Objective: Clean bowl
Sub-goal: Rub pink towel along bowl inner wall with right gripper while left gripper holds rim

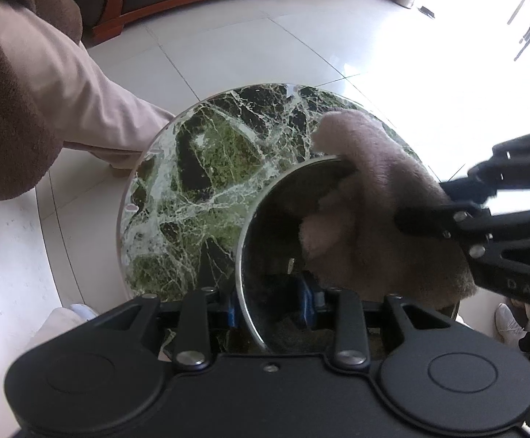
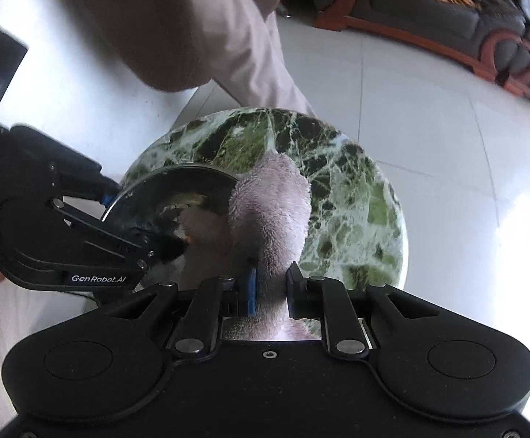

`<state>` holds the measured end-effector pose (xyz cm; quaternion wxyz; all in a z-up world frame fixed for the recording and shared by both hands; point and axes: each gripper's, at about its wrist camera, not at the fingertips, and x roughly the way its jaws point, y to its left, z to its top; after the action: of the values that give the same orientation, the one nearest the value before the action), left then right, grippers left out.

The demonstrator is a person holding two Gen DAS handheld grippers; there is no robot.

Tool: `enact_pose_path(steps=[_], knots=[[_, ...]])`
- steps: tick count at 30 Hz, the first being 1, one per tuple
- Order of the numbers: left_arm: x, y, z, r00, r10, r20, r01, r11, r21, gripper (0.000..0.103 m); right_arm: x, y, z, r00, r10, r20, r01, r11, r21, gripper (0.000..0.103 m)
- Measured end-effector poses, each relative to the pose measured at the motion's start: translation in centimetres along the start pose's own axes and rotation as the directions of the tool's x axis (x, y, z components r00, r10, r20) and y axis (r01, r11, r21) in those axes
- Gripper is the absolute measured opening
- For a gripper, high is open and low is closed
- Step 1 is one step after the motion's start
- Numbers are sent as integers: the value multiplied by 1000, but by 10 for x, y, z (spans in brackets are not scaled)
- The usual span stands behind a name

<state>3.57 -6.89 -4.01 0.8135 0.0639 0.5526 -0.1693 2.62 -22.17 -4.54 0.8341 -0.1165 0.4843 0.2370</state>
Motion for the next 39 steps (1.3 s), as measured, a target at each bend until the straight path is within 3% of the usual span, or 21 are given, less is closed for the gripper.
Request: enact_pose_path(steps=[6,12,15,17,20,23,30,35,39], knots=[[1,0,1,1000,1,-5,-1,1000,-16,30,11,-2,24,999,27,24,-27,999,-22,16],[2,2,0,1000,-12,3,12,999,-41,30,2,-9,-11,999,34,9,-34,996,87,16],[2,2,1,1000,-9,-2,9,999,-38,31,-1,3,-10,1000,-14,10,14,1000,26,16],[2,3,2,1000,-5,-6,5,999,-42,31,3,5,0,999,-23,28,23,1000,1,16],[1,3,2,1000,3,-9,-3,998,-62,30,12,-3,21,997,30,71,-32,999,31,16],[1,4,1,1000,-1,-8,0,995,-98,30,18,-5,22,996,37,78,-41,998,54,17],[3,12,3,999,-40,-24,36,990,-137,30,6,-7,-20,997,38,64,-48,987,155,15],[2,5,3,1000,-8,-21,5,995,-99,31,13,-3,9,996,14,86,-19,998,62,15],[1,5,1,1000,3,-13,-4,994,-109,31,23,-10,17,994,51,100,-61,994,95,16]])
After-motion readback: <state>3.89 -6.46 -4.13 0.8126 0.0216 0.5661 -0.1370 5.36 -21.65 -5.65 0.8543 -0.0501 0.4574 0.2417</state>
